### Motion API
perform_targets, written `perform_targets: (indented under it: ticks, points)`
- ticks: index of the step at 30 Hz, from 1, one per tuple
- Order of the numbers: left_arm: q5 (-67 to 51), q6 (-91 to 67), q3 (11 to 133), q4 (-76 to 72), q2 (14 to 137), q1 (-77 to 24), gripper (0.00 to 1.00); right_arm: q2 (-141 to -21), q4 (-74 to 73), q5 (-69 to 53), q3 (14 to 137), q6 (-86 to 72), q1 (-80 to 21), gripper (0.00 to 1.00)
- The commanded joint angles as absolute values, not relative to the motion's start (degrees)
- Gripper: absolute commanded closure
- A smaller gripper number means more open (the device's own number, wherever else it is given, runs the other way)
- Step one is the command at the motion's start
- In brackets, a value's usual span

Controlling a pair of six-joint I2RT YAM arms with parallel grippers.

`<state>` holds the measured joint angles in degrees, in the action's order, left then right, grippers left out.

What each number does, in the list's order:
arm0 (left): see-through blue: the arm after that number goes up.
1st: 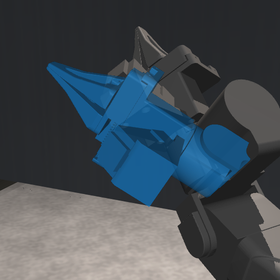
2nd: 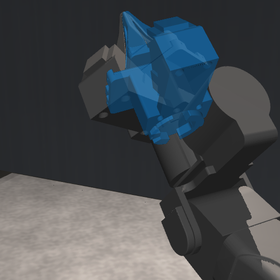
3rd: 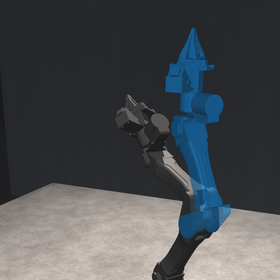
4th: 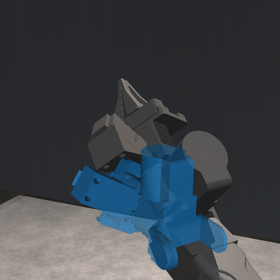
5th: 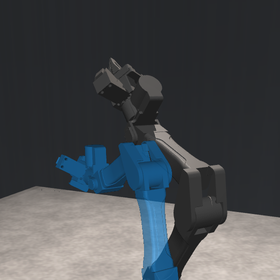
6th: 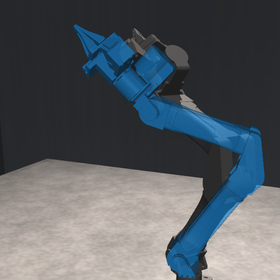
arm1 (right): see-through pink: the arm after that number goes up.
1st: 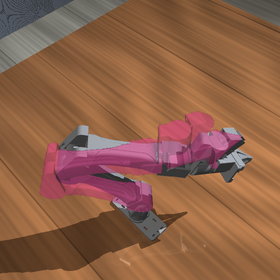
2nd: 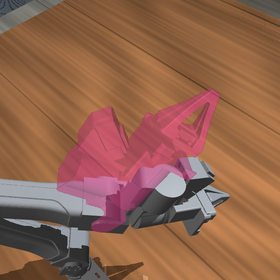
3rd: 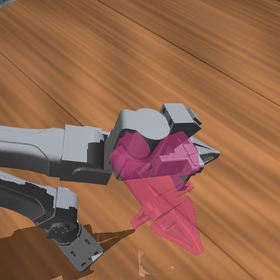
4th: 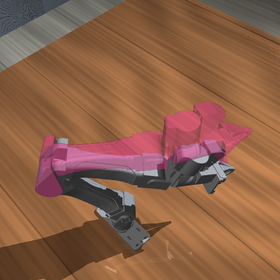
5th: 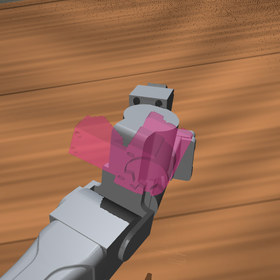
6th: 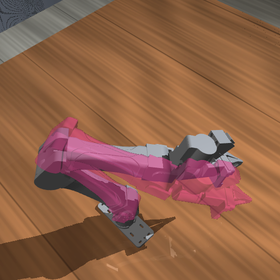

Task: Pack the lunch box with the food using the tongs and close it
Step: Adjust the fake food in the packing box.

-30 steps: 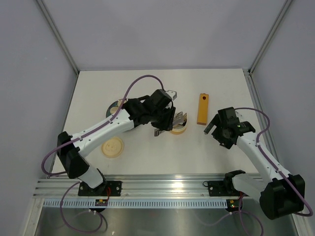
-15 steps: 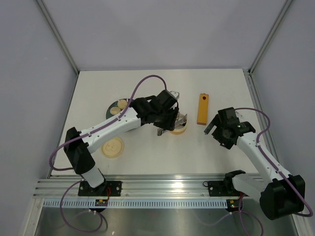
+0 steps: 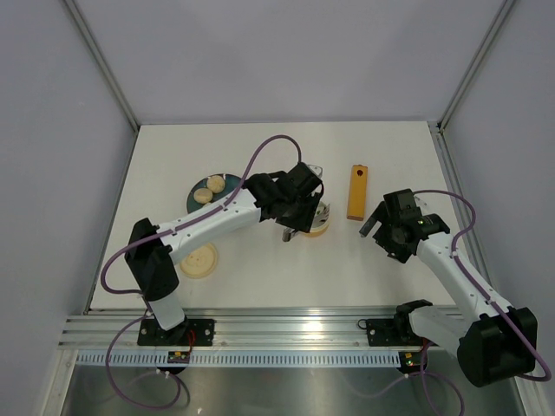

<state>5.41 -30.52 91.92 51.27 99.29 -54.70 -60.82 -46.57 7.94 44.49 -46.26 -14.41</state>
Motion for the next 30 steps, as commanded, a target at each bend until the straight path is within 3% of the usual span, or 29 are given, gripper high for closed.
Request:
perform_targets:
  ticks: [1, 13, 22, 30]
  points:
    - [6.3, -31.1, 94.7, 49.6, 99.8, -54.9, 0.54, -60.8, -46.5, 9.1, 45.9, -45.9, -15.0, 0.01]
    - [6.0, -31.3, 94.7, 49.7, 97.8, -54.9, 0.72, -61.0, -46.4, 9.0, 45.6, -46.1, -14.9, 0.01]
    - [5.4, -31.6, 95.2, 49.6, 96.5, -54.8, 1.0, -61.1, -46.5, 8.9, 46.0, -46.1, -14.9, 0.01]
    - [5.9, -31.6, 95.8, 49.2, 94.4, -54.8, 1.0, -61.0, -46.8, 8.9, 46.1, -46.1, -14.9, 0.01]
